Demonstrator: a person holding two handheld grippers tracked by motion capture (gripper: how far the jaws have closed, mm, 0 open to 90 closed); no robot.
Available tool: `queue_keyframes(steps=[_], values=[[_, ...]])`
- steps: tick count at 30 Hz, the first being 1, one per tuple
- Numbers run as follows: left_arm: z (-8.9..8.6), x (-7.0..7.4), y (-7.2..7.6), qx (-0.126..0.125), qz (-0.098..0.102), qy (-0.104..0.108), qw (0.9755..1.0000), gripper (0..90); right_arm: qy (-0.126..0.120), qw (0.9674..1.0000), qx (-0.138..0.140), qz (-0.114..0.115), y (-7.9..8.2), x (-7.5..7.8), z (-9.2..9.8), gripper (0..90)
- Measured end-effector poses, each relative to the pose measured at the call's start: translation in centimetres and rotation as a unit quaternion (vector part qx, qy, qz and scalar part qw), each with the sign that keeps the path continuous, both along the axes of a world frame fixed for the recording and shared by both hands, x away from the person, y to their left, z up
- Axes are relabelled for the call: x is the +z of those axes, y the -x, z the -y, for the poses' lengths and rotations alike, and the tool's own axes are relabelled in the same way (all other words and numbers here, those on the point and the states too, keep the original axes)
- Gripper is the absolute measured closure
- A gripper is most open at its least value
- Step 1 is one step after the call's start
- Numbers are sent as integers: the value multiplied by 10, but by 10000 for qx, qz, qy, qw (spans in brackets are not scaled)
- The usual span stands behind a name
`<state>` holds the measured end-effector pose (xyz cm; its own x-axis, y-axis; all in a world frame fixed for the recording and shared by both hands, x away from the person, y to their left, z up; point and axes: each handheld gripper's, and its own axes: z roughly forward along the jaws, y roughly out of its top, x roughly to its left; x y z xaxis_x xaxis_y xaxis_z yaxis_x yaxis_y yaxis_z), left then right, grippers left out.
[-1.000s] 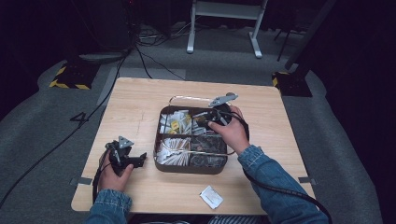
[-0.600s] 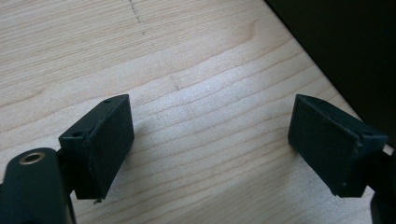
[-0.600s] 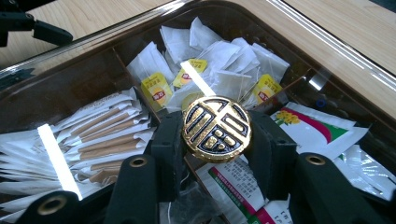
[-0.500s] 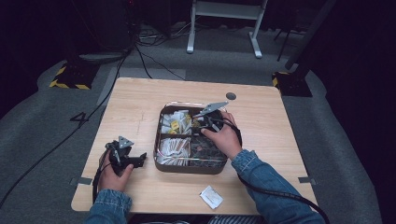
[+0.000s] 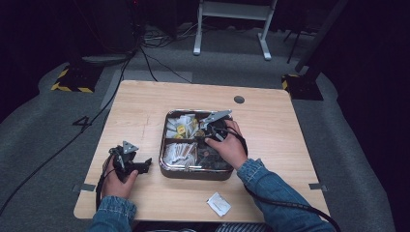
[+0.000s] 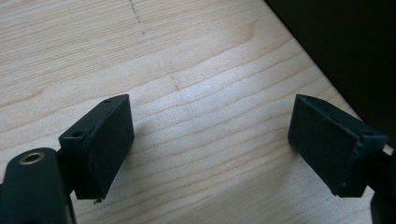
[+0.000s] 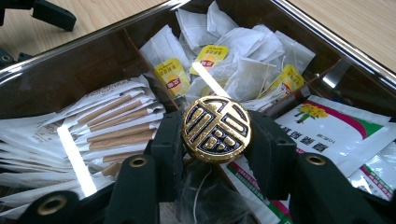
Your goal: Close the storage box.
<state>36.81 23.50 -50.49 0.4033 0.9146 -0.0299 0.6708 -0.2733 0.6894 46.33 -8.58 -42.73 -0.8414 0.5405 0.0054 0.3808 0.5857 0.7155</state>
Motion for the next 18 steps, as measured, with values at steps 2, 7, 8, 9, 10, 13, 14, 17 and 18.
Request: queue_keyframes(steps=[2, 7, 8, 9, 10, 13, 14, 17, 18], values=[[0, 0, 0, -1, -3, 0, 10000, 147, 17, 10000, -8, -14, 1, -1, -1, 590], [0, 0, 0, 0, 0, 1, 10000, 147, 36, 10000, 3, 2, 3, -3, -3, 590], [0, 0, 0, 0, 0, 1, 10000, 147, 17, 10000, -2, 11, 3, -4, -3, 589], [0, 0, 0, 0, 0, 1, 10000, 147, -15, 10000, 2, 0, 3, -4, -4, 589], [0, 0, 0, 0, 0, 1, 10000, 147, 3, 10000, 0, 1, 3, -5, -4, 589], [0, 0, 0, 0, -3, 0, 10000, 147, 19, 10000, -1, 23, 4, -6, -5, 588], [0, 0, 0, 1, -2, -4, 10000, 147, 19, 10000, -2, 33, 4, -7, -5, 588], [0, 0, 0, -1, -4, -1, 10000, 147, 20, 10000, 8, 71, 4, -7, -5, 586], [0, 0, 0, -1, -4, -1, 10000, 147, 3, 10000, -3, 76, 5, -8, -5, 584]])
